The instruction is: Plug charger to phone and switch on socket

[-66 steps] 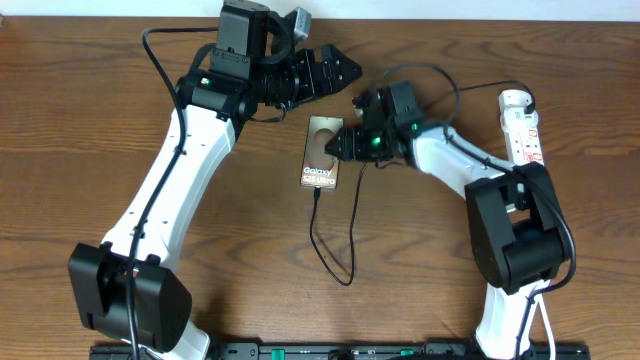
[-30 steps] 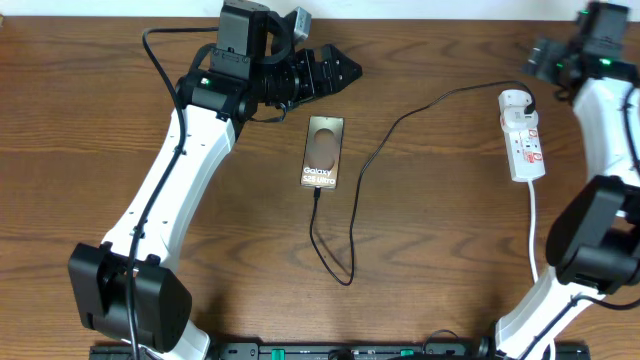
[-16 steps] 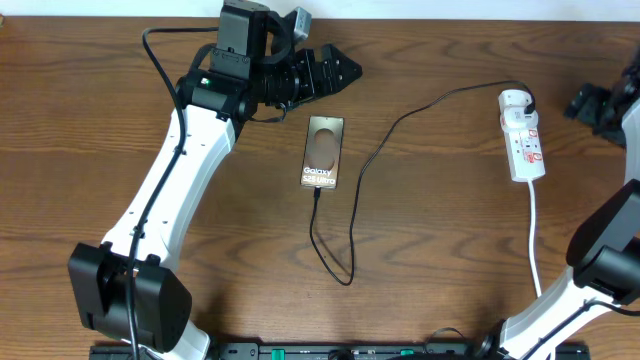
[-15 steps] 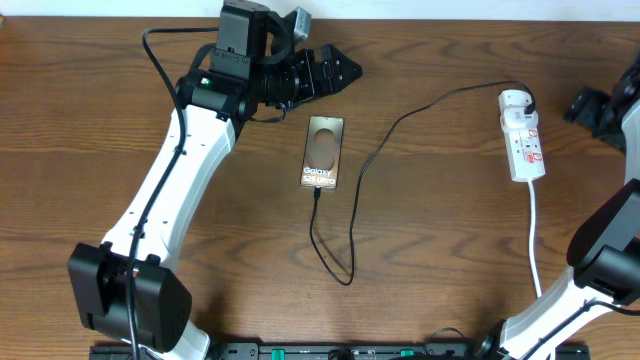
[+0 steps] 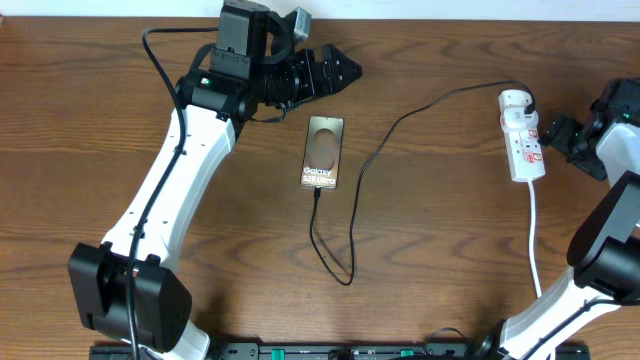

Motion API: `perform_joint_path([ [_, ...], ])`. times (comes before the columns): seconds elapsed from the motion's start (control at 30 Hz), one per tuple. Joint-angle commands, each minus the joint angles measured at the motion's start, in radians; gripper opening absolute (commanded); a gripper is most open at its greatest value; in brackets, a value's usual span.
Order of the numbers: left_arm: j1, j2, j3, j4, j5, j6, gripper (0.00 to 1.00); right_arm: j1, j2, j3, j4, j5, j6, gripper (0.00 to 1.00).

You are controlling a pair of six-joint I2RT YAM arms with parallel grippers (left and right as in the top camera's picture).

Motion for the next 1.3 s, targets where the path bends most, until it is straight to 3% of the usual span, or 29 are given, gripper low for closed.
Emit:
perform_joint_path([
  [0.0,0.005,-0.005,0.015,-0.002,-0.006,0.003,0.93,0.000,-0.021,-0.041,0.069,-0.057,-0.007,0.99],
  [0.23,0.005,-0.005,0.015,-0.002,-0.006,0.003,0.93,-0.001,-0.020,-0.113,0.209,-0.135,-0.007,0.99],
  [1.27,0.005,-0.005,0.015,-0.002,-0.006,0.003,0.93,0.000,0.028,-0.120,0.156,-0.162,-0.007,0.99],
])
